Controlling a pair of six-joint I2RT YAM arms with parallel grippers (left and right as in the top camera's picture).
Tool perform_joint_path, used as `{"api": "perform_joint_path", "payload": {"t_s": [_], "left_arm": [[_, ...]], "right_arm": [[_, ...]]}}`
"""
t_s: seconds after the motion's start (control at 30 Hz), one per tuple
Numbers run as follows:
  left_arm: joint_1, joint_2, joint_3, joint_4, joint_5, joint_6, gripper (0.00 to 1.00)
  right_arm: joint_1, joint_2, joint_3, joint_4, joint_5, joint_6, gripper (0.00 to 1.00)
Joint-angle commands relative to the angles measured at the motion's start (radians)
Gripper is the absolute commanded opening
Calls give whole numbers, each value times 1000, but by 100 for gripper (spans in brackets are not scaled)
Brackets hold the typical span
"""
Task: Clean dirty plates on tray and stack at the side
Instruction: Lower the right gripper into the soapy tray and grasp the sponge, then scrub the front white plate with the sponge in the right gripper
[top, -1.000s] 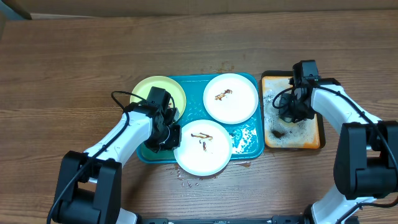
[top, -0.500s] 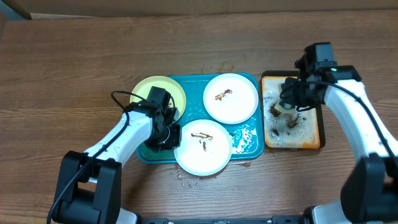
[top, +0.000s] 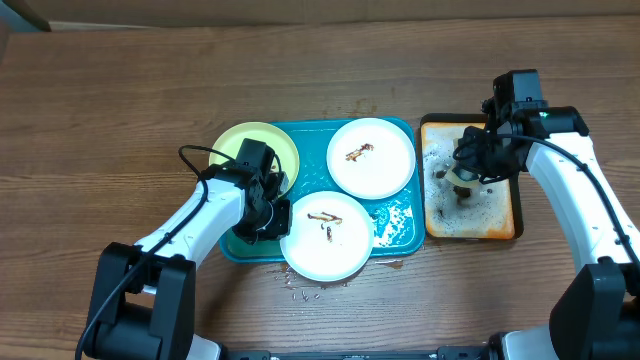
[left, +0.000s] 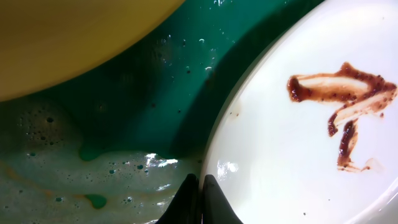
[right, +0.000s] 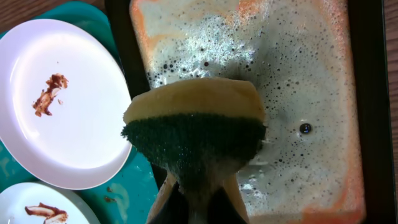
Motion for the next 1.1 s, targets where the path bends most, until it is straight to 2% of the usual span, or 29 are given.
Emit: {"api": "perform_joint_path", "payload": {"t_s": [0.0, 0.27, 0.47, 0.6, 0.83, 1.07], "left_arm": [[-7, 8, 19, 3, 1, -18, 4], [-7, 8, 19, 3, 1, -18, 4], [-7, 8, 19, 10, 1, -18, 4], [-7, 8, 19, 17, 2, -22, 4], [-7, 8, 19, 19, 2, -21, 4], [-7, 8, 19, 18, 2, -22, 4]], "right_arm": [[-1, -5, 10, 8, 6, 11, 4], [-1, -5, 10, 7, 4, 7, 4], [51, -5, 10, 0, -259, -190, 4], [172, -5, 10, 6, -316, -200, 4], [418, 5, -18, 140, -303, -98, 4], [596, 71, -40, 254, -249, 27, 4]]}}
